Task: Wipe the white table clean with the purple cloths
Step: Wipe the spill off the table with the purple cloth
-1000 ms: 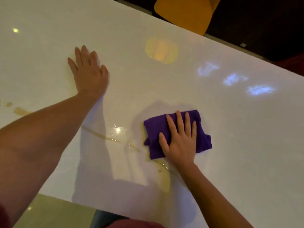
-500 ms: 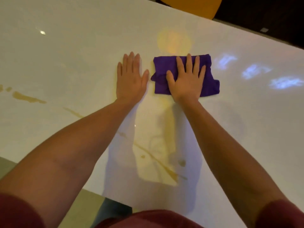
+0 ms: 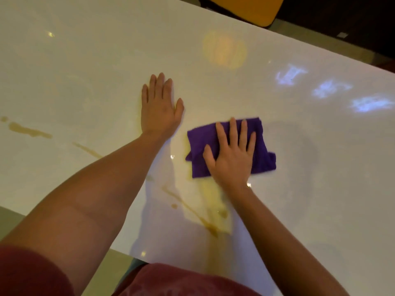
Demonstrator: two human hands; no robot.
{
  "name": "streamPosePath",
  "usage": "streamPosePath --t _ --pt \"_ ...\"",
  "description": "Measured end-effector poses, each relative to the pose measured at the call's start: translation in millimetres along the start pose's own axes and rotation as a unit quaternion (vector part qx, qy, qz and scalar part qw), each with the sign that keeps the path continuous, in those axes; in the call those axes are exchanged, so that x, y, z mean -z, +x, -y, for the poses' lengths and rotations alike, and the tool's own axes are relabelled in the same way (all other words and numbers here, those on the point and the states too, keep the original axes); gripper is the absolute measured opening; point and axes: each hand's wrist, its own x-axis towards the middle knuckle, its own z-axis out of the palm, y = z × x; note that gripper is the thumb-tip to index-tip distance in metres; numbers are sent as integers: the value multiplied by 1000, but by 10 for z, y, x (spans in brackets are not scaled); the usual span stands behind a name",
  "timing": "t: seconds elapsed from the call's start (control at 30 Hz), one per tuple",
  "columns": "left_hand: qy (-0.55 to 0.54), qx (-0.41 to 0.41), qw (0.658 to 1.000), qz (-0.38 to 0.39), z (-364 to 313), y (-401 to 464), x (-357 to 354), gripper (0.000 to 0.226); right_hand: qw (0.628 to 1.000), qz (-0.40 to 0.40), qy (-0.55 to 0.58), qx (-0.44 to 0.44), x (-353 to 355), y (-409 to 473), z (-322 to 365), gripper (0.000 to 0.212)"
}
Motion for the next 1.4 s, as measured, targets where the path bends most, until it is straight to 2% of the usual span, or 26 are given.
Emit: streamPosePath --t 0.2,0.33,0.47,0.67,0.8,0.9,0.97,1.07,1.1,1.17,1.3,1.4 --pt "-10 1 1000 -11 21 18 0 65 1000 14 -2 -6 82 1268 161 70" --pt "-42 3 999 -28 45 22 -13 64 999 33 -11 -17 105 1470 169 69" --pt "-27 -3 999 -23 58 23 -31 61 999 26 -15 -35 144 1027 146 68" --pt "-9 -10 1000 -18 71 21 -45 62 997 13 -21 -68 177 -132 -254 66" --pt "-29 -7 999 -20 95 22 -44 67 994 5 -26 -102 171 -524 -527 66" --pt "-63 -14 998 -11 63 10 0 64 995 3 -20 -95 154 -813 -576 67" --pt "-147 -14 987 -57 82 -67 117 54 998 11 -13 -56 157 -1117 -665 67" --pt "-220 -18 953 -209 319 -458 328 43 999 40 -9 22 185 -1590 -902 68" --pt "-226 -1 944 -241 438 -695 373 41 998 51 -5 46 196 -1692 -968 68" --pt "-219 97 941 -241 692 -1278 384 42 994 61 17 84 202 -1755 -1027 70" --pt "-122 347 917 -157 1085 -2184 262 56 979 72 23 192 139 -1591 -805 78" --pt "-40 417 903 -100 1170 -2354 117 62 954 91 -10 285 29 -1416 -490 84"
